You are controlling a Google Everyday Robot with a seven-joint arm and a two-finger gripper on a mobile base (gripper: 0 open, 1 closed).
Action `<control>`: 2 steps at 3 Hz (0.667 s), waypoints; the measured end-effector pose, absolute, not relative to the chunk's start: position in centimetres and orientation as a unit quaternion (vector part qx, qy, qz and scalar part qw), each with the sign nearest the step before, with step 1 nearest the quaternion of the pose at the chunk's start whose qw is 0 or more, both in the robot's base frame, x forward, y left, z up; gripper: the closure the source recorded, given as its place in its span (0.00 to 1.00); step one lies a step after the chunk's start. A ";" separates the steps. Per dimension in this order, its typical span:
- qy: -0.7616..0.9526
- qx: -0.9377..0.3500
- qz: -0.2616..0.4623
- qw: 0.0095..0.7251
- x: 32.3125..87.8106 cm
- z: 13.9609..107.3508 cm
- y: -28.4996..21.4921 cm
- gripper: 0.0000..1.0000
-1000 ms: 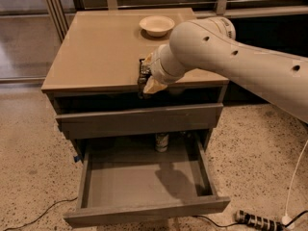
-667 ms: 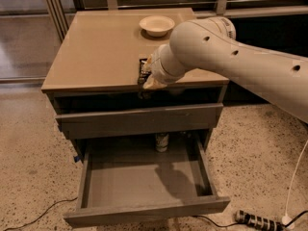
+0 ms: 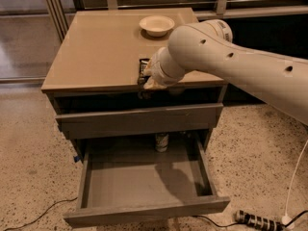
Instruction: Place rxbar chocolate into middle drawer
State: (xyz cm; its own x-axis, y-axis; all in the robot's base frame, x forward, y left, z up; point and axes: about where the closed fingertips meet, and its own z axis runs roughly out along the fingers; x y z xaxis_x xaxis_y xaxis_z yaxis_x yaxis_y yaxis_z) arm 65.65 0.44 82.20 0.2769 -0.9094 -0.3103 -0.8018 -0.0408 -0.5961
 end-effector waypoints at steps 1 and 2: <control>0.597 -0.718 -0.076 0.350 65.7 81.9 0.4 0.62; 0.598 -0.718 -0.076 0.348 65.7 81.7 0.3 0.75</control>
Offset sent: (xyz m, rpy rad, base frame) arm 0.0030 -0.0055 -0.0131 -0.0134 0.0164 -0.0152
